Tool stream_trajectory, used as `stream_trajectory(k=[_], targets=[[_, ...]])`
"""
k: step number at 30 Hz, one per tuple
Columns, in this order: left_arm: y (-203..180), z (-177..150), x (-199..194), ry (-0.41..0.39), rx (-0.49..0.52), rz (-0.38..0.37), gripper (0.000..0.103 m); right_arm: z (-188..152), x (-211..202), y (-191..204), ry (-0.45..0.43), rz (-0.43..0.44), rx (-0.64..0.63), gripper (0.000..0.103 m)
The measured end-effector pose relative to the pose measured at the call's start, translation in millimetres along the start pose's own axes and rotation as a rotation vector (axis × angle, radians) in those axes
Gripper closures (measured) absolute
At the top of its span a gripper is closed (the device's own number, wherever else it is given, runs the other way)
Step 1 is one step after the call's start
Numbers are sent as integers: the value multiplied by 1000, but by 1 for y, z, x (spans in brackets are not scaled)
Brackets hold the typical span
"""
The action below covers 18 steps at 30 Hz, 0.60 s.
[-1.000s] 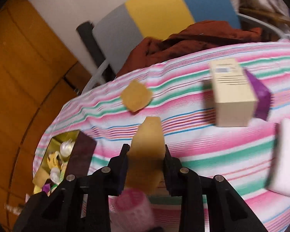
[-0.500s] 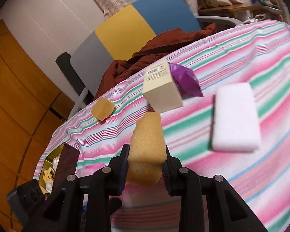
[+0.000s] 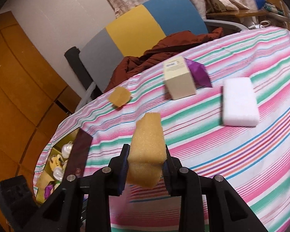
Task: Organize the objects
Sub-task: 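Carry the pink curler and yellow sponge over the gold tray and open both tools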
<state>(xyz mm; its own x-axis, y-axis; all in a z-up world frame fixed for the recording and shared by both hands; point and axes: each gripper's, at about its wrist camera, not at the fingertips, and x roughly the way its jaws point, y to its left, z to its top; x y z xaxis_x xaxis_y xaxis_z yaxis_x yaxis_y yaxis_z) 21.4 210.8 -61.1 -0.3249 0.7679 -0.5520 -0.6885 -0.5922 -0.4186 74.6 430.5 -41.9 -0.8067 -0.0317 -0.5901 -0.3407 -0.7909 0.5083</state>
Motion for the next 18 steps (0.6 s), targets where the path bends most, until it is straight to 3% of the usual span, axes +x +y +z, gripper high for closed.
stream_trajectory(k=[4, 10, 13, 15, 16, 18], targets=[[7, -1, -20, -9, 8, 30, 68, -5, 4, 25, 13, 11, -58, 72], [13, -8, -28, -10, -8, 13, 68, -7, 5, 31, 8, -15, -55, 72], [6, -7, -10, 48, 1, -11, 68, -4, -1, 31, -4, -22, -51, 72], [-3, -5, 3, 77, 25, 28, 56, -1, -8, 30, -30, -39, -51, 72], [-6, -4, 8, 82, 36, 53, 45, 0, -11, 29, -38, -41, -49, 72], [-12, 0, 22, 98, 56, 100, 41, 3, -16, 27, -50, -49, -41, 72]])
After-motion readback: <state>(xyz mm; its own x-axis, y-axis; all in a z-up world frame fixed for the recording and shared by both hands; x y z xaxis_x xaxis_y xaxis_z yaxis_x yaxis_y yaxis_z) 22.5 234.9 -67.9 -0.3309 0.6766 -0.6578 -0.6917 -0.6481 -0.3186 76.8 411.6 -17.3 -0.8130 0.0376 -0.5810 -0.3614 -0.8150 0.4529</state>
